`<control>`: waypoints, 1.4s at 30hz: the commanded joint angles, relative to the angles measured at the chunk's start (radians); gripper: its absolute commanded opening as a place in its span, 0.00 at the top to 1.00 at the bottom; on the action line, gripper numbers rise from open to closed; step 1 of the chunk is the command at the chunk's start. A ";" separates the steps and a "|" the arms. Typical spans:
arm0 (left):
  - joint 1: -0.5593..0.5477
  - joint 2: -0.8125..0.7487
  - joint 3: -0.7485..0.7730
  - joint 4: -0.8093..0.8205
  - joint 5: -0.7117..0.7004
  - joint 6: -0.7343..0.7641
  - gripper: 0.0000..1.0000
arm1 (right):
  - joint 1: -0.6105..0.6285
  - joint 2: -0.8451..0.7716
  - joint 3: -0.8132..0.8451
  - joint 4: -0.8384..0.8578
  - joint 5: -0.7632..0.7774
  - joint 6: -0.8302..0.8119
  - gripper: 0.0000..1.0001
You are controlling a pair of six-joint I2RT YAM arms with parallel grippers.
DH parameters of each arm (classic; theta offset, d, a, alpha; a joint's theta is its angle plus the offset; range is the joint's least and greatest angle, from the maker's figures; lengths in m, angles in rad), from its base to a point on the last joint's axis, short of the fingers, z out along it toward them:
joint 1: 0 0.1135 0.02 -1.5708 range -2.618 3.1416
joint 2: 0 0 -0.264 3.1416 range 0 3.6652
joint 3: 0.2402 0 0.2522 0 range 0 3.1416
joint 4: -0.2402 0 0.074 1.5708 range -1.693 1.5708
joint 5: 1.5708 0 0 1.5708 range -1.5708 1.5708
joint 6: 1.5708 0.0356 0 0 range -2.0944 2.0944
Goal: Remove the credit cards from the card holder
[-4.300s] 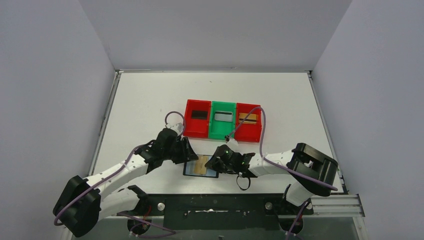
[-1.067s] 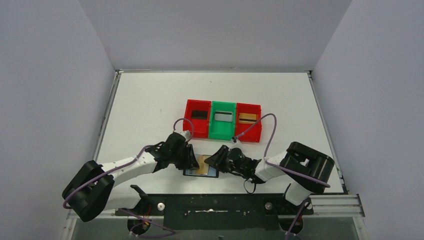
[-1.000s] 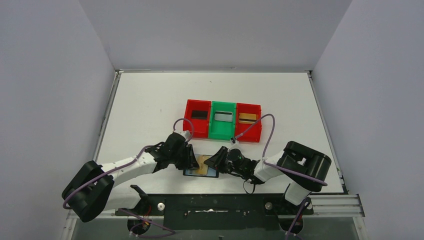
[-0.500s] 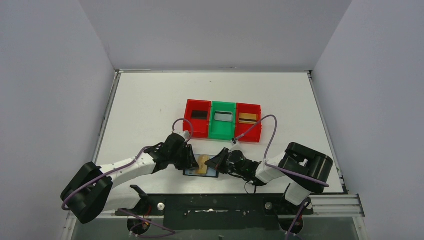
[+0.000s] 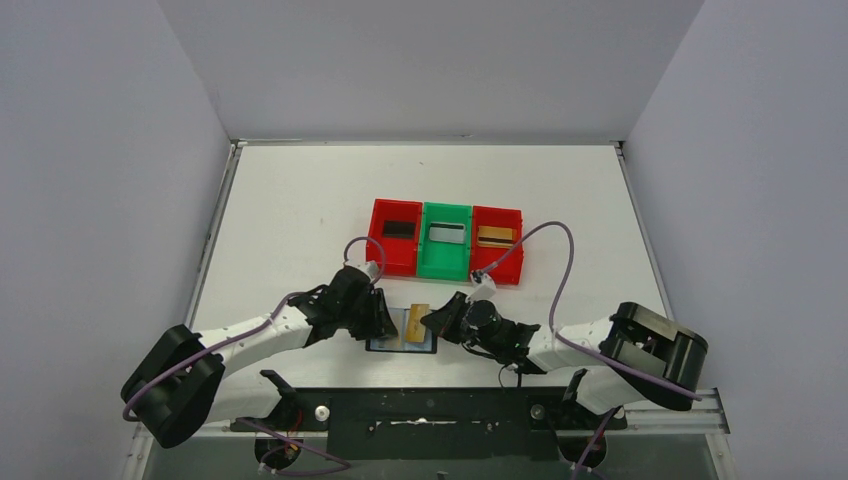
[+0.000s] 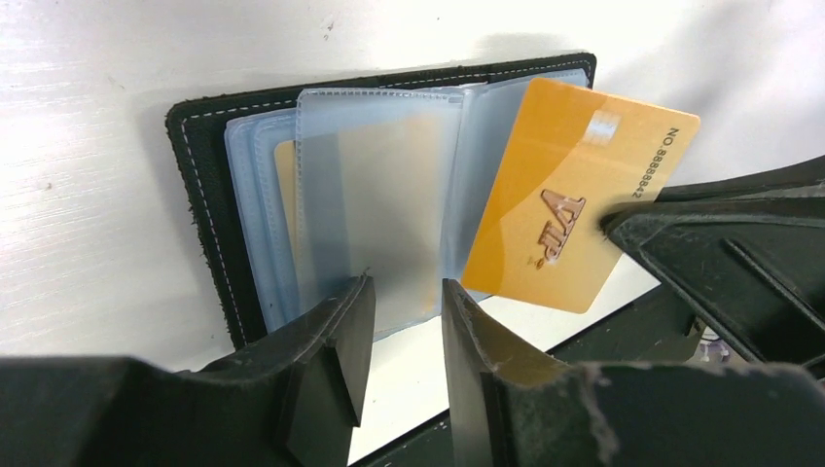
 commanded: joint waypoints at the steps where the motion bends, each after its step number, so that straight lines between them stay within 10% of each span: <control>1: 0.001 -0.023 0.028 -0.021 -0.031 0.009 0.66 | 0.026 -0.057 0.024 -0.066 0.115 -0.088 1.00; 19: 0.029 -0.304 0.144 -0.165 -0.216 0.091 0.40 | 0.196 -0.156 0.114 -0.137 0.402 -0.358 1.00; 26: 0.040 -0.530 0.177 -0.246 -0.442 0.170 0.13 | 0.220 -0.220 0.134 -0.184 0.445 -0.518 1.00; 42: 0.037 -0.753 0.108 -0.191 -0.646 0.387 0.09 | 0.170 -0.546 0.238 -0.523 0.728 -0.926 1.00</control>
